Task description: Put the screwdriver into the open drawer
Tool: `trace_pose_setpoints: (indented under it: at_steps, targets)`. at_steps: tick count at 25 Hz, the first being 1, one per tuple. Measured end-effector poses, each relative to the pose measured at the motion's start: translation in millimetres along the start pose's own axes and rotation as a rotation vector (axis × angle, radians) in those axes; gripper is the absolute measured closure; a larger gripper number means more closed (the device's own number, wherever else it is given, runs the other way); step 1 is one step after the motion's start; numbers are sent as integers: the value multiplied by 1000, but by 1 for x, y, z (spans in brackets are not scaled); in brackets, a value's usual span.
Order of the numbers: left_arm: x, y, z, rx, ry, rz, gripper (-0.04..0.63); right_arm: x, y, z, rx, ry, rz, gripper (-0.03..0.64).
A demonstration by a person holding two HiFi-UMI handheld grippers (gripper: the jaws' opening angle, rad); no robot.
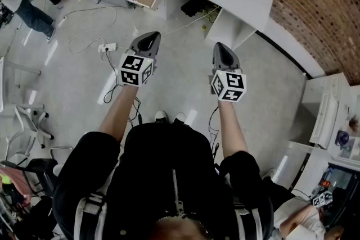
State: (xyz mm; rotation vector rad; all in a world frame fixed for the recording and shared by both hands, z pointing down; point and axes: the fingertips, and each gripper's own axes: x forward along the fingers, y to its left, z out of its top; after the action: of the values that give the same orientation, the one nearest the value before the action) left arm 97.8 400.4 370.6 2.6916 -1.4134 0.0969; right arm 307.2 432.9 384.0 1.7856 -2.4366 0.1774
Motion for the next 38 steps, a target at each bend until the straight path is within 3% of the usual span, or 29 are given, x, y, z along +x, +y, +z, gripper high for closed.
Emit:
trace_pose_setpoints:
  at_steps: [4,8,15,28,38]
  targets:
    - [-10,2,3,8,-12,-3,565,-4,13,2,7,-25,14,607]
    - [-18,7,9,9,-28,1,565,-4,21,-1,18,-19,28,552]
    - [-37,24,5,0,-29,22,565,-5,33,-6,-19,-7,-5,341]
    - [-58,67,-12,-7,-16,18,565,8,62,-8,-23,-4,-56,336]
    - [-31,105,-11,-17,-1,40,565,57,58,-4,-19,11,-40,336]
